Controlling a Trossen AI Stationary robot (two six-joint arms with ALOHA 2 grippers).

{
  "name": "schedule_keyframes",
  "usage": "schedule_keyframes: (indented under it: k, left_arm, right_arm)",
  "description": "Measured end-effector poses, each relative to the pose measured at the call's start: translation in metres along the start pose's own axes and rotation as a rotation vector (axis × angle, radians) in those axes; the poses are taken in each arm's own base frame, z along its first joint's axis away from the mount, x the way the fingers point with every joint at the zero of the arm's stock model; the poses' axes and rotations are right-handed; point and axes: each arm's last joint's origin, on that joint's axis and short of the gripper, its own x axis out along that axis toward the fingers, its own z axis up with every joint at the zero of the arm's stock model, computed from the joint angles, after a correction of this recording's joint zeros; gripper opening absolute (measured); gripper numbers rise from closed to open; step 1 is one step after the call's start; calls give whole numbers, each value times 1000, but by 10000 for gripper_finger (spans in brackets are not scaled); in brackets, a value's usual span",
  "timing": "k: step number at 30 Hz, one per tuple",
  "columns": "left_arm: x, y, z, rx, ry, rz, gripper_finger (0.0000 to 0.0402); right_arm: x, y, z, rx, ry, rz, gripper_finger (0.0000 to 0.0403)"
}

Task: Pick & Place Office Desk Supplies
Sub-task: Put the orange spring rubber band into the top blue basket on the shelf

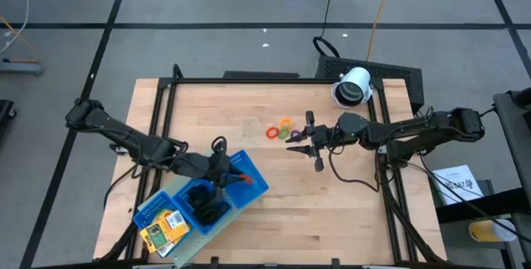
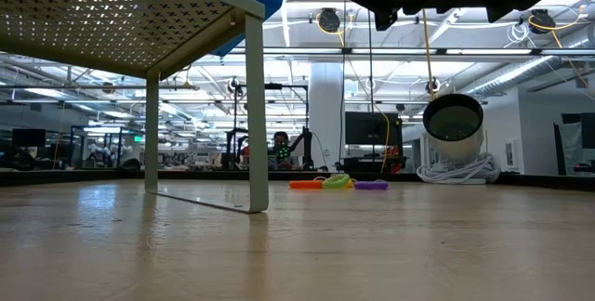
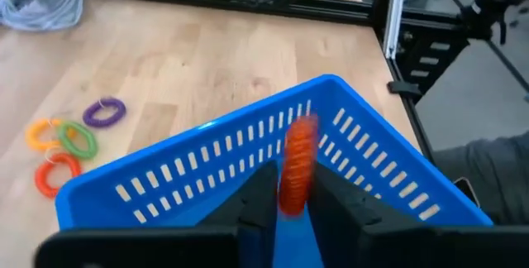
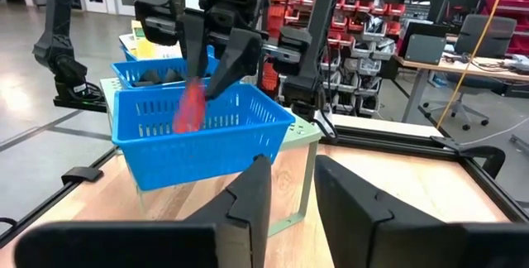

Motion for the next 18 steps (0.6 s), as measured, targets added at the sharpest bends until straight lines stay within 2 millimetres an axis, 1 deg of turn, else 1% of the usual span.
schedule_keyframes:
  k: [3, 7, 11, 15, 18]
  left_arm:
    - [-1, -2, -2, -18, 13, -3, 100]
    - [-1, -2, -5, 10, 43, 3, 141]
    - [-2, -1, -5, 13, 46, 4, 169]
    - [-15, 0, 4, -7, -20, -20, 187]
    - [-26, 1, 11, -19, -89, -40, 194]
  right_arm:
    - [0, 0, 0, 0, 1, 0, 92]
    - [0, 0, 0, 1, 1, 1, 99]
    - [1, 1, -2, 3, 9, 4, 102]
    - [8, 4, -10, 56, 32, 21, 99]
    - [19, 8, -22, 85, 56, 39, 94]
